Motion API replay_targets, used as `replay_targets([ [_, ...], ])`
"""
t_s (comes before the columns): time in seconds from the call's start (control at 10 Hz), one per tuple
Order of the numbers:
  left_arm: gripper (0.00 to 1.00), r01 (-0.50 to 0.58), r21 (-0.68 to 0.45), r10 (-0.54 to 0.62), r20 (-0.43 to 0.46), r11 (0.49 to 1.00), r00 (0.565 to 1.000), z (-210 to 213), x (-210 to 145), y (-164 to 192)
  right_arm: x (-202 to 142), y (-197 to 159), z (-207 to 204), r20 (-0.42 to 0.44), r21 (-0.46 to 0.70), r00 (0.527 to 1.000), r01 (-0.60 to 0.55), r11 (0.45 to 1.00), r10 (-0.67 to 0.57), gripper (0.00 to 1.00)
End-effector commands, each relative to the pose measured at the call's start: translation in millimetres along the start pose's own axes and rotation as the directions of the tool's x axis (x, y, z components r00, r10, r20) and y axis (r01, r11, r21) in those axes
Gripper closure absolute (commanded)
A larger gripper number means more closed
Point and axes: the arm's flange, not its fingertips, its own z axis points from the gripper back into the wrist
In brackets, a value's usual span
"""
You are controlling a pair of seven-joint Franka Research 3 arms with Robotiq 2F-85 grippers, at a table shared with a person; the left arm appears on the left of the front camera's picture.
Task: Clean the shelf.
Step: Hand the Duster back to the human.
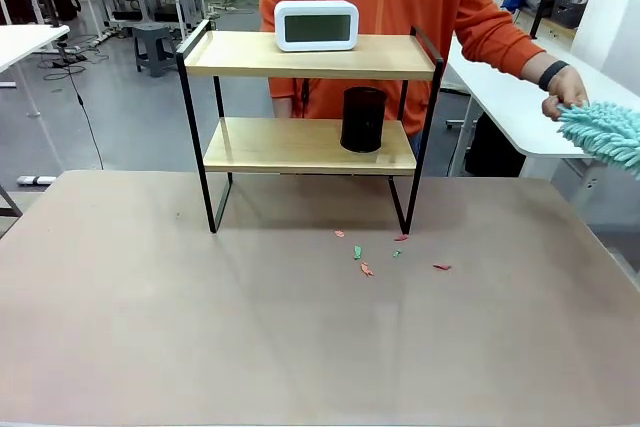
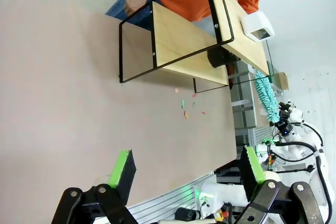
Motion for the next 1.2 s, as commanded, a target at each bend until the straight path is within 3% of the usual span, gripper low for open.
replay_targets([
  [0.0, 0.0, -0.001, -0.002, 0.001, -0.006, 1.0, 1.0, 3.2, 0.8, -0.5, 0.3, -1.3, 0.1, -0.002, 0.008, 1.0, -0.015, 1.0, 0.015, 1.0],
  [0.3, 0.0, -0.001, -0.002, 0.001, -0.006, 1.0, 1.0, 3.2, 0.8, -0.5, 0.3, -1.3, 0.1, -0.002, 0.008, 1.0, -0.015, 1.0, 0.015, 1.0],
  [0.4, 0.0, -0.001, -0.002, 0.001, -0.006, 1.0, 1.0, 3.2, 0.8, -0.5, -0.3, 0.2, -0.7, -0.002, 0.0, 1.0, -0.001, 1.0, 0.001, 0.74],
  [0.5, 0.0, -0.001, -0.002, 0.001, -0.006, 1.0, 1.0, 3.2, 0.8, -0.5, -3.2, 1.6, -1.8, -0.035, -0.001, 0.999, -0.022, 1.0, 0.022, 0.28],
  [0.6, 0.0, -0.001, -0.002, 0.001, -0.006, 1.0, 1.0, 3.2, 0.8, -0.5, -5.2, 3.2, -3.5, -0.054, 0.011, 0.998, -0.03, 0.999, 0.031, 0.18],
  [0.7, 0.0, -0.001, -0.002, 0.001, -0.006, 1.0, 1.0, 3.2, 0.8, -0.5, -8.1, 4.9, -4.9, -0.07, 0.018, 0.997, -0.04, 0.999, 0.041, 0.0],
  [1.1, 0.0, -0.001, -0.002, 0.001, -0.006, 1.0, 1.0, 3.2, 0.8, -0.5, -38.6, 24.2, -13.5, -0.172, 0.072, 0.977, -0.115, 0.991, 0.126, 0.0],
])
